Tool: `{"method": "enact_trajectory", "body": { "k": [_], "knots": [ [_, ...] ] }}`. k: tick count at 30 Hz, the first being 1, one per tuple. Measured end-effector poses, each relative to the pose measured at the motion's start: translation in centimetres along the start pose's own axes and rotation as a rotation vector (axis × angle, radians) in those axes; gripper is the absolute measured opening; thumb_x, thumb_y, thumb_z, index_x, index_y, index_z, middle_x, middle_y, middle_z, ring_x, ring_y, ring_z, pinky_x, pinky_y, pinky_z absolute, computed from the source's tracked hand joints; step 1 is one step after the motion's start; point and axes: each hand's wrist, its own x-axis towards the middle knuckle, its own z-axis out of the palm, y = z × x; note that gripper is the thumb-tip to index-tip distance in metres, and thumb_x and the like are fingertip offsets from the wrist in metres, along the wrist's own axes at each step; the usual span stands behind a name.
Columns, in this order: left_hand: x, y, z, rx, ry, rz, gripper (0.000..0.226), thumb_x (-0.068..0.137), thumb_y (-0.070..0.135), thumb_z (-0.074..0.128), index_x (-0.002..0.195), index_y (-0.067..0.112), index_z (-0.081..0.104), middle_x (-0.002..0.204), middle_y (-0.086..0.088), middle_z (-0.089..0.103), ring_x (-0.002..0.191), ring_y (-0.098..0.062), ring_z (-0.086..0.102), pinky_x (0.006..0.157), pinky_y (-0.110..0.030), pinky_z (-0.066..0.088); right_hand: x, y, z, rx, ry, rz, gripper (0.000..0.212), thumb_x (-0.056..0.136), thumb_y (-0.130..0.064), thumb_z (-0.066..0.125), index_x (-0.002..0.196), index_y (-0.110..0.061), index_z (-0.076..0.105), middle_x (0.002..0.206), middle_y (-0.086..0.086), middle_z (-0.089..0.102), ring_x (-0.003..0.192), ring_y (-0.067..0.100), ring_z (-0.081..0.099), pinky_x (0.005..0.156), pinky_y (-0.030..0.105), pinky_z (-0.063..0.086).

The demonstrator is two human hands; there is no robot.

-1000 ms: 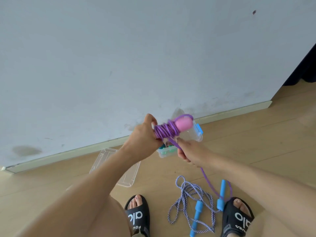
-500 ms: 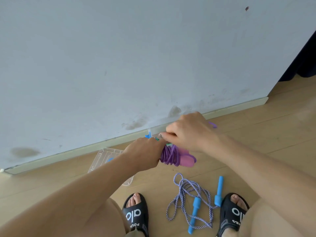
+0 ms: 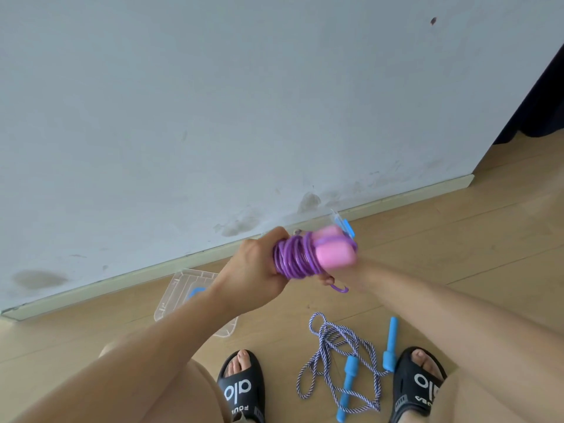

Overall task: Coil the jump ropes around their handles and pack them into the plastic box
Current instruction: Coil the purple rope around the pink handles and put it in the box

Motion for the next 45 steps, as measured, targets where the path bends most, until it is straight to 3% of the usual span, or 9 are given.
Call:
{"method": "enact_trajectory", "body": {
  "k": [4,7,18,21,24,29,34,38,45],
  "knots": [
    [1.4,0.3,0.4,-0.177,-0.012,-0.395,0.017,0.079,0.009,0.067,0.091,0.011,0.055,0.07,0.002,0.057,0.06,-0.016,0.043,0.052,-0.024,0.037,-2.1,-2.2,2.2,0.354,0.103,-0.016,0.046,0.103,-0.03,0.031,0.065,-0.014,0.052,0.045,-0.008,0.03,0.039,0.011,0.022,0.04,0.02,0.021],
    [2.1,-0.4,1.1,-0.21,-0.019,-0.549,0.019,0.076,0.004,0.062,0.09,0.014,0.054,0.066,0.004,0.052,0.059,-0.018,0.042,0.051,-0.024,0.035,-3.6,-2.0,3.2,0.438,0.156,-0.006,0.033,0.102,-0.024,0.034,0.084,-0.012,0.059,0.048,-0.01,0.03,0.039,0.009,0.022,0.041,0.021,0.019],
    [1.8,-0.8,2.1,0.096,0.091,-0.35,0.02,0.075,0.019,0.048,0.088,0.028,0.035,0.064,0.003,0.054,0.056,-0.026,0.054,0.046,-0.036,0.039,-5.2,-4.5,1.0,0.746,-0.094,-0.018,0.025,0.094,0.001,0.04,0.107,0.008,0.06,0.081,0.018,0.062,0.058,0.019,0.05,0.055,0.032,0.052],
    [1.5,-0.9,2.4,0.124,0.104,-0.333,0.02,0.081,0.019,0.053,0.092,0.023,0.037,0.069,0.002,0.055,0.054,-0.023,0.054,0.044,-0.035,0.038,-5.7,-5.1,-0.1,0.757,-0.247,-0.017,0.013,0.092,-0.012,0.053,0.096,-0.002,0.06,0.083,0.015,0.06,0.063,0.021,0.05,0.065,0.035,0.052],
    [1.4,-0.6,2.4,0.081,0.139,-0.339,0.021,0.082,0.014,0.053,0.096,0.021,0.039,0.065,-0.003,0.057,0.057,-0.03,0.055,0.047,-0.04,0.043,-5.6,-5.4,-0.8,0.823,-0.293,0.004,0.032,0.091,-0.035,0.064,0.107,-0.008,0.061,0.078,0.01,0.054,0.061,0.019,0.047,0.062,0.033,0.048],
    [1.2,0.0,2.2,-0.079,0.062,-0.328,0.044,0.078,0.023,0.071,0.11,0.024,0.04,0.07,0.005,0.06,0.061,-0.012,0.056,0.052,-0.021,0.04,-5.2,-5.1,-0.1,0.633,-0.11,-0.005,0.048,0.099,-0.056,0.044,0.101,-0.011,0.061,0.066,0.004,0.047,0.048,0.015,0.036,0.054,0.032,0.043],
    [1.7,-0.2,0.8,-0.201,-0.02,-0.444,0.04,0.072,0.034,0.08,0.102,0.032,0.053,0.078,0.007,0.064,0.064,-0.009,0.056,0.062,-0.028,0.047,-5.6,-5.3,-0.4,0.626,-0.156,-0.013,0.057,0.099,-0.061,0.038,0.089,-0.01,0.06,0.067,0.007,0.048,0.05,0.017,0.037,0.053,0.032,0.045],
    [2.0,0.0,0.5,-0.45,-0.133,-0.589,0.026,0.076,0.027,0.076,0.094,0.025,0.058,0.066,0.002,0.058,0.043,-0.009,0.044,0.042,-0.024,0.034,-5.7,-5.3,-0.9,0.772,-0.198,0.021,0.052,0.1,-0.055,0.043,0.095,-0.005,0.058,0.071,0.009,0.051,0.051,0.017,0.041,0.056,0.033,0.048],
    [2.3,0.5,-0.3,-0.819,-0.255,-0.7,0.028,0.091,0.021,0.067,0.074,0.019,0.045,0.059,0.002,0.042,0.044,-0.013,0.017,0.043,-0.019,0.013,-6.2,-5.2,-2.5,0.744,-0.037,-0.066,0.018,0.103,-0.015,0.047,0.091,-0.003,0.054,0.071,0.012,0.054,0.051,0.017,0.047,0.055,0.031,0.055]
  ]
}}
